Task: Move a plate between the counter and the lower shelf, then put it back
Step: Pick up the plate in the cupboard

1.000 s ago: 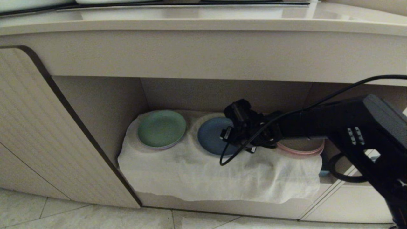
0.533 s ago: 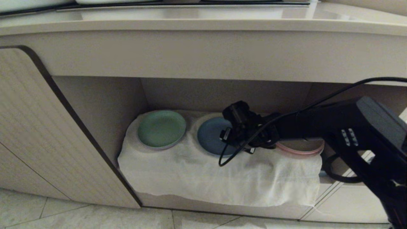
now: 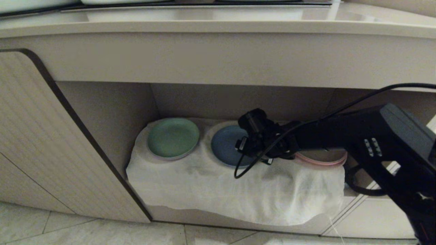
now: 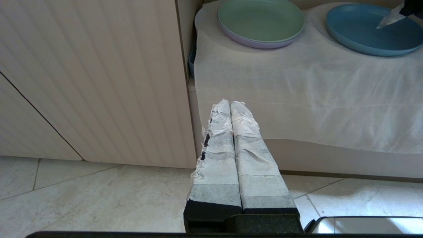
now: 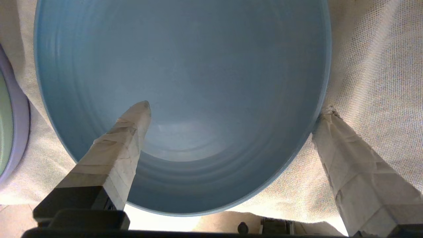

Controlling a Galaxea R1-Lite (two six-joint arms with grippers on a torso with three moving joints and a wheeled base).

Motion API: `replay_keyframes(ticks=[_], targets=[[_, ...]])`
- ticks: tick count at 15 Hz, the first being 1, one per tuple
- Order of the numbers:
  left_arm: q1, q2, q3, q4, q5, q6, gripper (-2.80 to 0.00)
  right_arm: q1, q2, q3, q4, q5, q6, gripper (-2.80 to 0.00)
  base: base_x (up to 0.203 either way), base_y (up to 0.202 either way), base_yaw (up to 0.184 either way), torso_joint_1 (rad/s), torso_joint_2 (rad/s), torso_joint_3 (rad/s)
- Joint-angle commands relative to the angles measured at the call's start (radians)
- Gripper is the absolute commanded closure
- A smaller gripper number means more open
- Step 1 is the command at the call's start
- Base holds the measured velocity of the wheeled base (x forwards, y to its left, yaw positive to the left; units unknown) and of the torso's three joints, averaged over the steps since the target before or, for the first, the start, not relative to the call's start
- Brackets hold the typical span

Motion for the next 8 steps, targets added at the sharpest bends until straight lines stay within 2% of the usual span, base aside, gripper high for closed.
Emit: replay_keyframes(ticks=[1,8], targets=[[0.0,0.0,0.0,0.0,0.0,0.0,0.0,0.0,0.002,0.001,0.002,-0.002,0.005,0.0,0.0,0.0,0.0,0.0,0.0,0.0],[0.0,0.0,0.0,0.0,0.0,0.0,0.0,0.0,-0.001,-0.001,0.002,-0.005,0.004,0.0,0.0,0.0,0.0,0.0,0.0,0.0]])
